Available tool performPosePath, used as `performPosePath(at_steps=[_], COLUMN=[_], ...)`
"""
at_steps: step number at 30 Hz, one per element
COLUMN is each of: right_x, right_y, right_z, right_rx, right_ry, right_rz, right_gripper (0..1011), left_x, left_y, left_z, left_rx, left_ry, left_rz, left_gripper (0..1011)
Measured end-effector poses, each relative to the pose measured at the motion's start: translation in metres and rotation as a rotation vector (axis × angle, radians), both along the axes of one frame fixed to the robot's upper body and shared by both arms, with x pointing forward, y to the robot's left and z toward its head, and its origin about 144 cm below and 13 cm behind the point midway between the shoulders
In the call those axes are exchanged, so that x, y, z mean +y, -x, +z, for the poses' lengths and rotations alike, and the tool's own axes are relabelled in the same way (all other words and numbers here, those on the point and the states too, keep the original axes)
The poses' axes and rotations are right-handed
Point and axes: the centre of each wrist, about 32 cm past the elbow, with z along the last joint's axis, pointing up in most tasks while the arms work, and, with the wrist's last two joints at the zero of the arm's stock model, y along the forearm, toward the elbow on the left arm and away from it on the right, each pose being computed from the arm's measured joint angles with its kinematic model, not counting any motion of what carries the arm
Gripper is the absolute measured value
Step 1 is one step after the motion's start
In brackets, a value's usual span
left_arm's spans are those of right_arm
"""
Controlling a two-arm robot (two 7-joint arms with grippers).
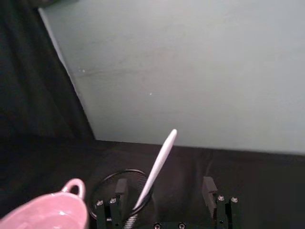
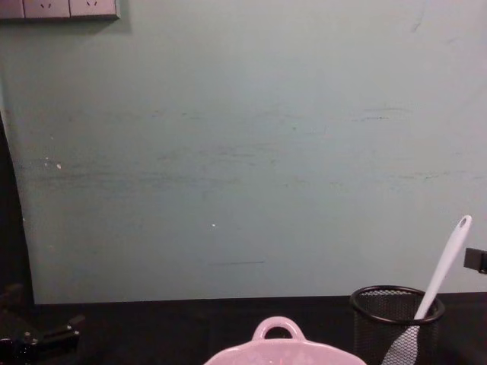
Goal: Use the one hand to pick up the spoon and stir the clear water in the bowl.
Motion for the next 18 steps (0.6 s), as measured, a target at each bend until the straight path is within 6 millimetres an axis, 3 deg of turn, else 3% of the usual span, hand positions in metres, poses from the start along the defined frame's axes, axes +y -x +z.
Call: performPosePath(at_steps=[8, 18], right_x=[0.001, 0.011], right_y=[-0.017, -0.034], right_z=[0.007, 0.014], right_rx=[0.144, 0.229], right_ry=[-0.191, -0.302], right_rz=[0.002, -0.019], right_gripper=[1002, 1002], left_x=[0.000, 0.000], left_y=[0.000, 0.000], left_z=[0.000, 0.000], left_rx=[0.000, 0.000], left_ry=[0.000, 0.000], left_rz=[0.000, 0.000], left_gripper=[1011, 1011])
